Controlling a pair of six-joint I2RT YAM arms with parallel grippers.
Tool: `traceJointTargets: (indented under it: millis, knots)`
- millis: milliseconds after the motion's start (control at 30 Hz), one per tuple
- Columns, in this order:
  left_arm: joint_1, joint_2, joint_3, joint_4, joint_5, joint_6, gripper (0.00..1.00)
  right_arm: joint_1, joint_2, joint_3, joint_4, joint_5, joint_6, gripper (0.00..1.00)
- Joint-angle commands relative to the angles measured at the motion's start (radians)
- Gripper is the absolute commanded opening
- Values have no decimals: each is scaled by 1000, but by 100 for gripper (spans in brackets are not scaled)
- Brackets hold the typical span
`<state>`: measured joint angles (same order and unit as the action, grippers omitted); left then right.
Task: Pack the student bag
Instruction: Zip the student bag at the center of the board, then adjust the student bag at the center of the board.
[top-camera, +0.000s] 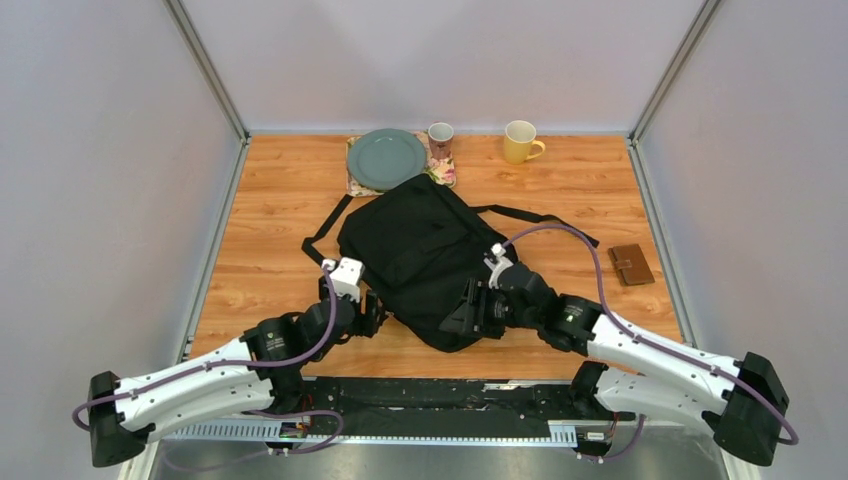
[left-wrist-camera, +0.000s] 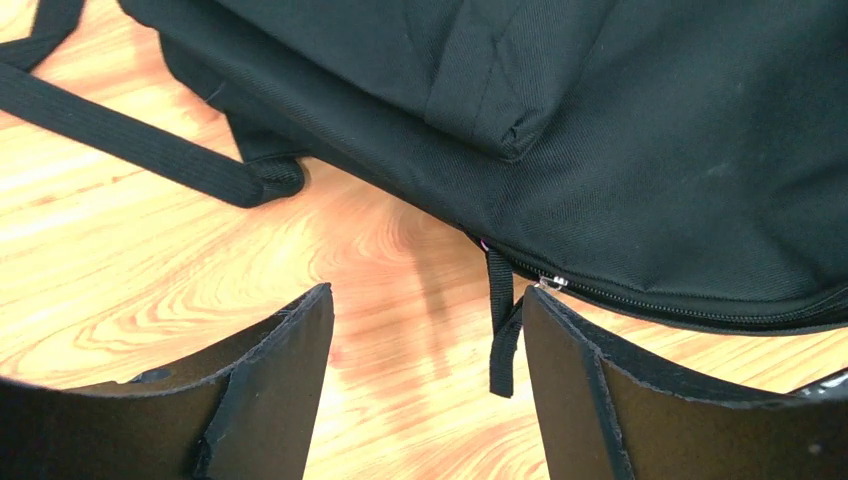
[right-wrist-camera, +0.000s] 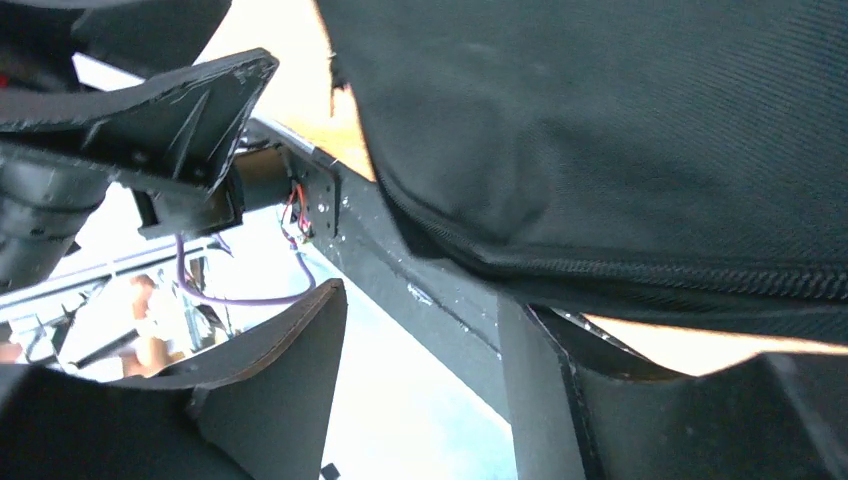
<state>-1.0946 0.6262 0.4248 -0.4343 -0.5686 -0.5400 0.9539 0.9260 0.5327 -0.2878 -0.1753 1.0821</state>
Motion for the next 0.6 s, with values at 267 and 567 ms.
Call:
traceJointTargets:
  millis: [267,567]
  knots:
    - [6,-143,95,-178,-62,-74,78,-43,-116,340,-304,531,-420,70]
    - [4,-105,100,-100,32,-57,79,-501,265,487,-281,191,-648,79]
